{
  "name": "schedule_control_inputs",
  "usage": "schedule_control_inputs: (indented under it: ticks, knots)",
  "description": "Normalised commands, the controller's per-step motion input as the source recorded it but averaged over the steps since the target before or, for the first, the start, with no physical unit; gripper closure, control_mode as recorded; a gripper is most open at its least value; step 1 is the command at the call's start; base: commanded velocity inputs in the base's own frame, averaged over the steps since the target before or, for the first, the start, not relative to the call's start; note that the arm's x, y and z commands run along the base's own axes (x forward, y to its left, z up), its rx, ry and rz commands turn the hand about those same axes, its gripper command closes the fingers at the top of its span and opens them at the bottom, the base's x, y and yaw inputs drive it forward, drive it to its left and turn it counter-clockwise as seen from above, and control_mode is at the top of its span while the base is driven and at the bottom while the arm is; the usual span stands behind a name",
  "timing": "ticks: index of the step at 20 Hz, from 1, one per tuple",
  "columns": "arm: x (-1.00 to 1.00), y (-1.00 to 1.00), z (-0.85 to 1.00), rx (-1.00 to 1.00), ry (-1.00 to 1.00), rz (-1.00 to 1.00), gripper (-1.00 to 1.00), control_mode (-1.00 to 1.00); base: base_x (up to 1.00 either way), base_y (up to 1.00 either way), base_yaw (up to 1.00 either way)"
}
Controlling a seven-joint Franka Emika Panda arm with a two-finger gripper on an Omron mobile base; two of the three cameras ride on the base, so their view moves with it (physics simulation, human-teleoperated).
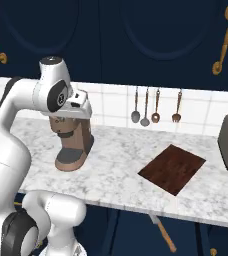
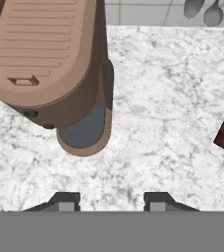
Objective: Pick up the knife from the drawer and place it on the cutting board. Then place the meat from the plate to the cutting board.
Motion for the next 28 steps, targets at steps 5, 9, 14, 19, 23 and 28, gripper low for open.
schedule_control_inputs:
  ticks: [5,9,14,19,23,28]
  knots:
    - [-0.07,0.0,-0.03,0.0,0.0,0.0,-1.0,1.0,-0.6,0.36,0.0]
    - [0.0,0.0,0.0,0.0,0.0,0.0,-1.0,1.0,-1.0,0.14,-0.07]
    - [0.0,0.0,0.0,0.0,0.0,0.0,-1.0,1.0,-0.83,-0.96,-0.09]
    - [0.0,0.0,0.0,0.0,0.0,0.0,-1.0,1.0,-0.03,-1.0,-0.01]
    - [0.0,0.0,0.0,0.0,0.0,0.0,-1.0,1.0,0.39,-1.0,0.01]
    - [0.0,0.0,0.0,0.0,0.0,0.0,-1.0,1.0,0.52,-1.0,0.14]
